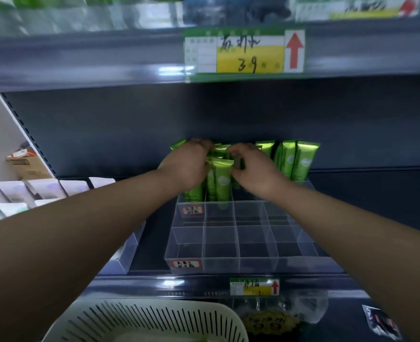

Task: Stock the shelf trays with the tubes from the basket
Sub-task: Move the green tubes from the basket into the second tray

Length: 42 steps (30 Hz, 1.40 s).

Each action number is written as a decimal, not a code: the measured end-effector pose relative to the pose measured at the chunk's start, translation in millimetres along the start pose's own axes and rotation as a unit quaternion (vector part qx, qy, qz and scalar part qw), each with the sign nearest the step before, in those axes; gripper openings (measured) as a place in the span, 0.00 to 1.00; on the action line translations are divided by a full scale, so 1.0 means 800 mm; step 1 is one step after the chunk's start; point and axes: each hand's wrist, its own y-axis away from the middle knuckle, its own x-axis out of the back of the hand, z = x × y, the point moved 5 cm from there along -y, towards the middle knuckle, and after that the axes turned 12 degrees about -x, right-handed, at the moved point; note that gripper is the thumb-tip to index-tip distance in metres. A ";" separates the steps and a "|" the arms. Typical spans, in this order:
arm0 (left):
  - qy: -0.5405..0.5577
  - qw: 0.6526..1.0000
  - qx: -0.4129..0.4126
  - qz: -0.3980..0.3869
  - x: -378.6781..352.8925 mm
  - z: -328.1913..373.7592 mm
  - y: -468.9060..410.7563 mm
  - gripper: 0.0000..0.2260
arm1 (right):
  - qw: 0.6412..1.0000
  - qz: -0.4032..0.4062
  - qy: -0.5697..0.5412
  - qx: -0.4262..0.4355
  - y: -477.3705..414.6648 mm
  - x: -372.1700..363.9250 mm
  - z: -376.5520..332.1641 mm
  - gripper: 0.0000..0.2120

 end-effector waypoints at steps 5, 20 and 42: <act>-0.064 0.998 -0.002 -0.025 0.016 0.011 0.026 0.21 | 0.998 -0.023 0.065 0.015 0.031 0.006 -0.018 0.28; -0.161 0.986 -0.019 -0.037 0.052 0.054 0.128 0.33 | 0.976 -0.064 0.209 0.007 0.129 0.004 -0.063 0.40; -0.132 0.986 0.069 -0.069 0.010 0.074 0.331 0.36 | 0.959 -0.150 0.229 0.068 0.289 -0.091 -0.096 0.45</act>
